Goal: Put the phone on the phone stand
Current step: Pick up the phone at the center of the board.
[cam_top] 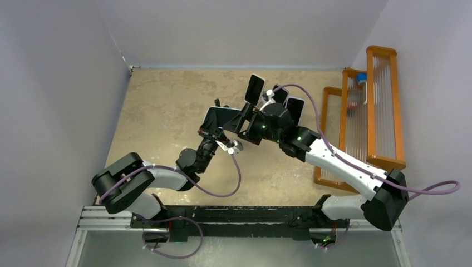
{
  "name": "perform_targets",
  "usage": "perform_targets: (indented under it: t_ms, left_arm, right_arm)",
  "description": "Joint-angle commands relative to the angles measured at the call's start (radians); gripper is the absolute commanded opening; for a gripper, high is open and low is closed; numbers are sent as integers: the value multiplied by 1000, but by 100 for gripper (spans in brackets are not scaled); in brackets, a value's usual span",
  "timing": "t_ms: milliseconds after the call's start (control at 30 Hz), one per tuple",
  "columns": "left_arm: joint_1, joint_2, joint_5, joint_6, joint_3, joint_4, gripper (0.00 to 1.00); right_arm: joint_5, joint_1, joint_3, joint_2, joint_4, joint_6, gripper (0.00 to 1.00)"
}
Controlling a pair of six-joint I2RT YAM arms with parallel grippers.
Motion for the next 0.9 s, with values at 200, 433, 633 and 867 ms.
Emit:
perform_targets:
  t_ms: [200, 433, 633, 867]
  left_arm:
    - [-46, -11, 13, 32, 41, 301, 0]
    - [-73, -2, -28, 3, 17, 300, 0]
    - [-76, 10, -40, -9, 15, 300, 0]
    - [-76, 2, -47, -128, 7, 299, 65]
  right_arm:
    - [47, 37, 59, 46, 99, -29, 76]
    - [103, 39, 86, 61, 108, -42, 48]
    - [105, 39, 87, 61, 109, -47, 0]
    - [142, 36, 55, 15, 147, -61, 0]
